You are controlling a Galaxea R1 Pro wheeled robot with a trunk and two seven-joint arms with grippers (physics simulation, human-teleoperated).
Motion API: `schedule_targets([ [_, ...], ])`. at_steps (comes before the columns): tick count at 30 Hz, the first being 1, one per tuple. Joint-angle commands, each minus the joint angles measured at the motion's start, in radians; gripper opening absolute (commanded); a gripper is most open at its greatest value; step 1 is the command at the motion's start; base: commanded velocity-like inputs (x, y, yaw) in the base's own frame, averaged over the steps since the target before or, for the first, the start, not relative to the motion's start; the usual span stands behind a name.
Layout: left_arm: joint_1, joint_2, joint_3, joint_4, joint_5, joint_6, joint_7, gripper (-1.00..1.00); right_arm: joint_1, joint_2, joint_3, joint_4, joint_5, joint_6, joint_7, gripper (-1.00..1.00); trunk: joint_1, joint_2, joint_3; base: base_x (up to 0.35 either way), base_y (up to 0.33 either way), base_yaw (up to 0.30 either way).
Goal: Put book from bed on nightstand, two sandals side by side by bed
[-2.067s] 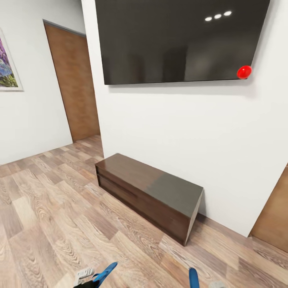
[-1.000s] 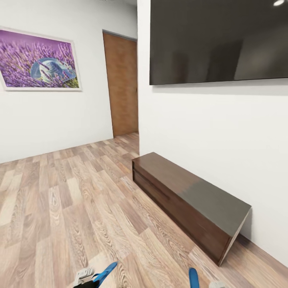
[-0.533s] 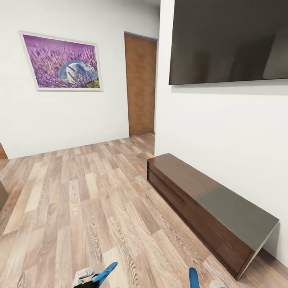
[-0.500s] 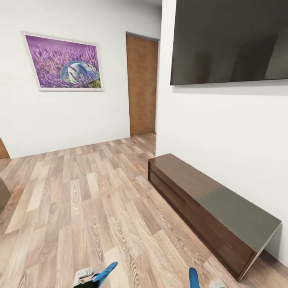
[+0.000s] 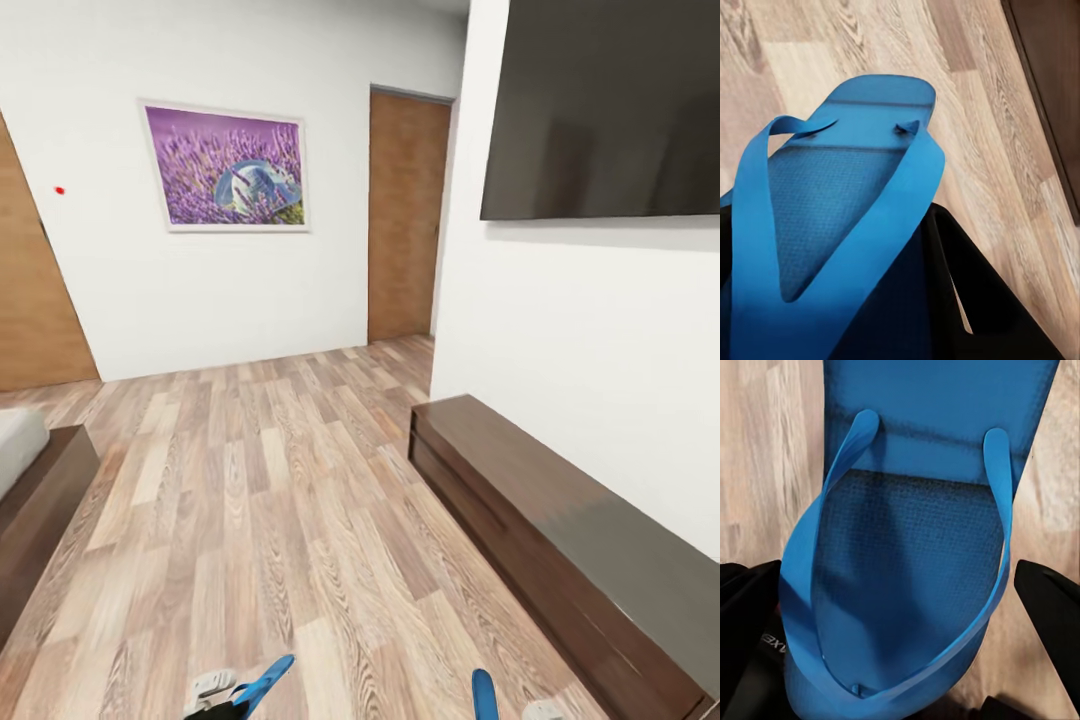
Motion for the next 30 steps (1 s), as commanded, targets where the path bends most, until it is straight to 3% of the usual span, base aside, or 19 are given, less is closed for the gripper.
schedule_targets([
  [1, -0.001, 0.0, 0.005, 0.001, -0.012, -0.01, 0.0, -1.0, 0.0, 0.0, -0.009, -0.002, 0.006, 0.01, 0.005, -1.0, -0.004, 0.007, 0.002, 0.0, 0.0, 0.293],
  [30, -0.001, 0.0, 0.005, 0.001, -0.012, -0.01, 0.0, -1.0, 0.0, 0.0, -0.009, -0.002, 0.006, 0.01, 0.005, -1.0, -0.111, 0.203, 0.09, 0.0, 0.0, 0.293],
])
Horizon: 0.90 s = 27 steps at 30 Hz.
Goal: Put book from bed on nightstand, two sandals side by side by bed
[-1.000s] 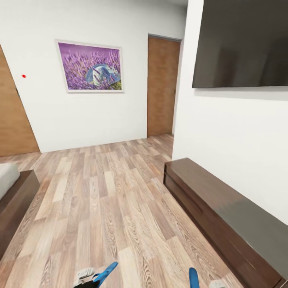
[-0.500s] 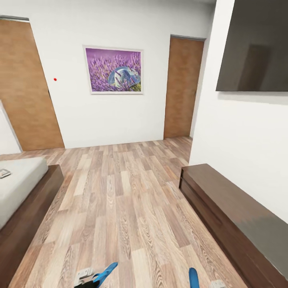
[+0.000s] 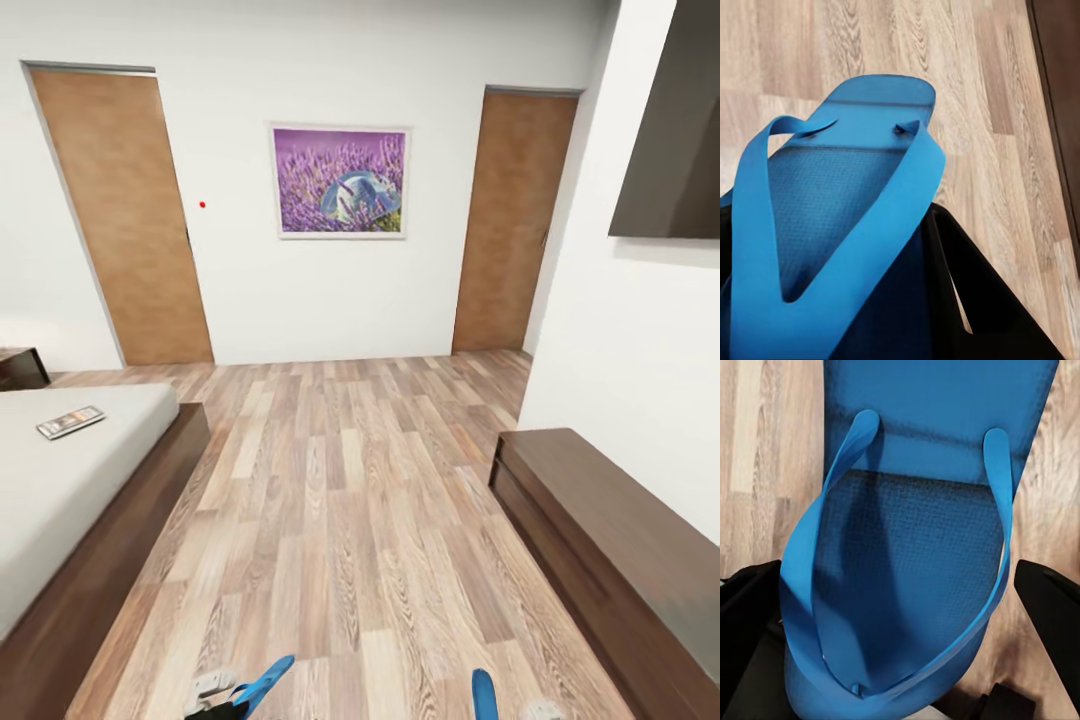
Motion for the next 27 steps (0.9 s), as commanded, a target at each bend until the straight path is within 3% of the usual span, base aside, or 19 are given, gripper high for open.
schedule_targets([
  [1, -0.001, 0.0, 0.007, 0.001, -0.012, -0.01, 0.0, -1.0, 0.0, 0.0, -0.01, -0.002, 0.005, 0.01, 0.005, -1.0, 0.0, 0.0, -0.001, 0.0, 0.0, 0.293],
  [27, -0.001, 0.0, 0.007, 0.001, -0.012, -0.01, 0.0, -1.0, 0.0, 0.0, -0.01, -0.002, 0.005, 0.01, 0.005, -1.0, -0.015, 0.028, 0.012, 0.0, 0.0, 0.218],
])
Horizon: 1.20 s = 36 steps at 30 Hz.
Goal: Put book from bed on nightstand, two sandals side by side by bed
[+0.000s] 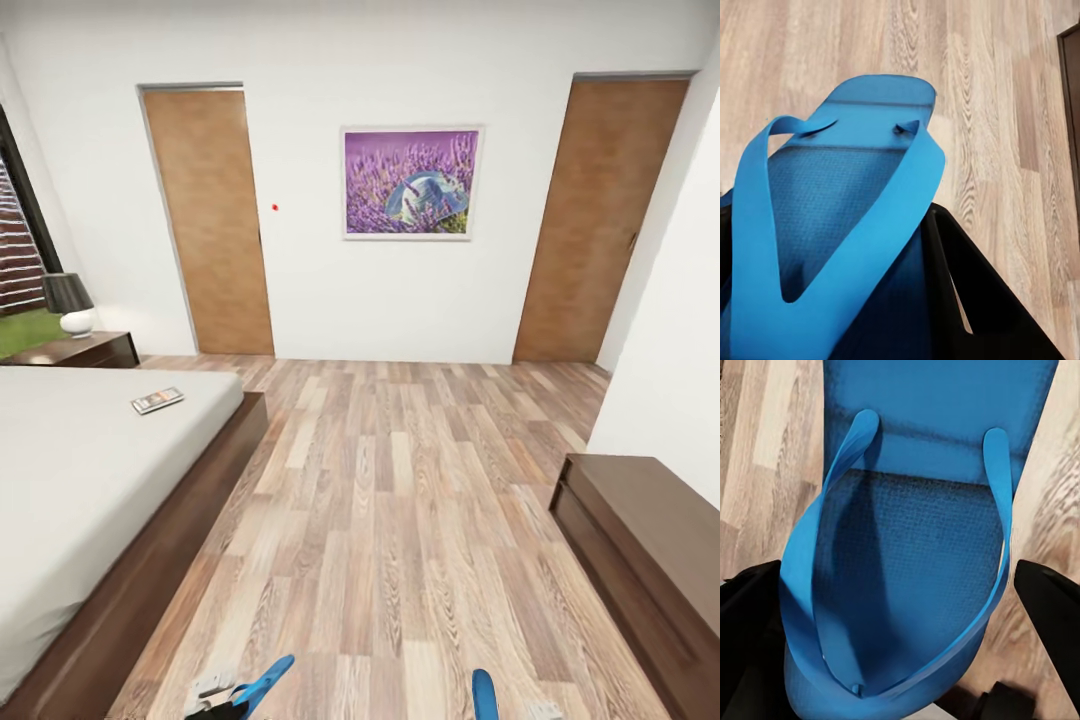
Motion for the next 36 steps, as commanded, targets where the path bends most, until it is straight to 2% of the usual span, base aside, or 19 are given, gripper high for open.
schedule_targets([
  [1, -0.001, 0.0, 0.006, 0.001, -0.012, -0.01, -0.001, -1.0, 0.0, 0.0, -0.009, -0.002, 0.005, 0.01, 0.006, -1.0, 0.0, 0.0, -0.001, 0.0, 0.0, 0.272],
  [16, -0.001, 0.0, 0.006, 0.001, -0.012, -0.01, -0.001, -1.0, 0.0, 0.0, -0.009, -0.002, 0.005, 0.01, 0.006, -1.0, 0.0, 0.0, -0.001, 0.0, 0.0, 0.271],
  [36, -0.001, 0.0, 0.006, 0.001, -0.011, -0.01, 0.001, -1.0, 0.0, 0.0, -0.009, -0.002, 0.005, 0.01, 0.006, -1.0, 0.0, 0.0, -0.001, 0.0, 0.0, 0.011],
])
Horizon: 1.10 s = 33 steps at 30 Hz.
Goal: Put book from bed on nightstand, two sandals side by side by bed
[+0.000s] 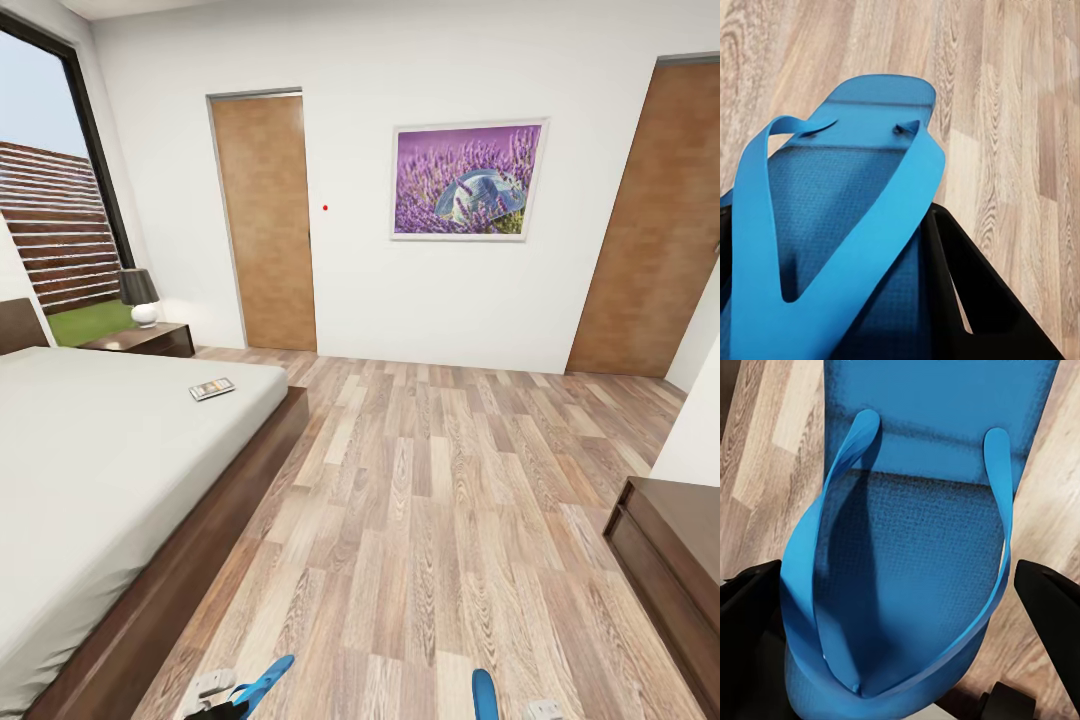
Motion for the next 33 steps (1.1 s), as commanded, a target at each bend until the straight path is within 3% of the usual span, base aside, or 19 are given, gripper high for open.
schedule_targets([
  [1, -0.001, 0.0, 0.006, 0.001, -0.012, -0.01, -0.001, -1.0, 0.0, 0.0, -0.009, -0.002, 0.006, 0.01, 0.005, -1.0, 0.0, 0.0, -0.001, 0.0, 0.0, 0.0],
  [13, -0.001, 0.0, 0.006, 0.001, -0.013, -0.01, -0.001, -1.0, 0.0, 0.0, -0.009, -0.002, 0.007, 0.01, 0.004, -1.0, 0.0, 0.0, -0.002, 0.0, 0.0, 0.0],
  [33, -0.001, 0.0, 0.006, 0.001, -0.012, -0.01, -0.001, -1.0, 0.0, 0.0, -0.009, -0.002, 0.006, 0.01, 0.008, -1.0, 0.0, 0.0, -0.03, 0.0, 0.0, 0.0],
])
